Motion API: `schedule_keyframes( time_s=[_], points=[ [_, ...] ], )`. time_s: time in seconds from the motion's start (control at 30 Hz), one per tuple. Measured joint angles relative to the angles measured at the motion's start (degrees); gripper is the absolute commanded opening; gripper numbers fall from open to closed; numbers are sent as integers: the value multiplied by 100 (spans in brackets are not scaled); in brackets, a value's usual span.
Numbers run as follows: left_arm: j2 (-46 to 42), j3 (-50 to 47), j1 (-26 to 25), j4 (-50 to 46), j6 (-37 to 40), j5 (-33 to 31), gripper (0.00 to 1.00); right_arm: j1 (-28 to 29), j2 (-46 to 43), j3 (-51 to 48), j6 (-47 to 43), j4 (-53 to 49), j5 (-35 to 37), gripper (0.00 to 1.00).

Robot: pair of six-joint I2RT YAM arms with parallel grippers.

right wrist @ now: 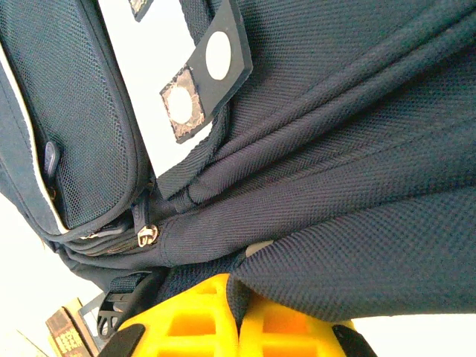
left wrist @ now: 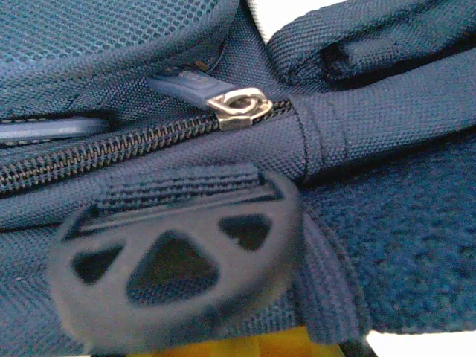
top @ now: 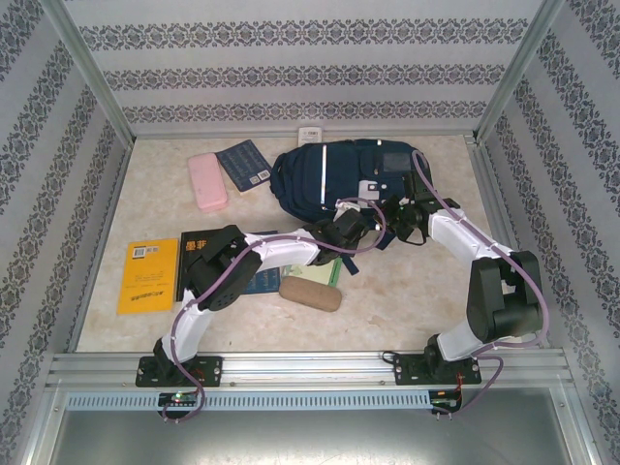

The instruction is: Pack books, pencil case, and school supplies into a backpack

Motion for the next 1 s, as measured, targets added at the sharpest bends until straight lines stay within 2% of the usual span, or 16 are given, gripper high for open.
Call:
schedule_keyframes(
  time_s=[0.3,0.53,0.67,0.77,0.8,0.87,0.97,1.0],
  points=[
    [-1075,-1029,295,4,-214,15,0,-334,0,0,-83,2,-243,0],
    [-2009,-1792,1071,-105,-264,4,0,-621,0,-9,-240,7,-249,0],
    [-2146,-2031,1585,-267,-264,133,0,-667,0,-9,-339,7,-247,0],
    [-2146,-2026,1744,-402,-184,380,0,-675,0,-9,-393,7,-249,0],
    [-2146,-2006,1740,-411,-162,538,1,-675,0,-9,-413,9,-249,0],
    [-2146,-1963,1668,-407,-116,837,14,-675,0,-11,-417,11,-251,0],
    [-2129,-1851,1421,-363,-52,1189,27,-675,0,-20,-417,31,-254,0],
    [-2096,-1794,1305,-317,-39,1285,29,-675,0,-24,-415,37,-256,0]
  ],
)
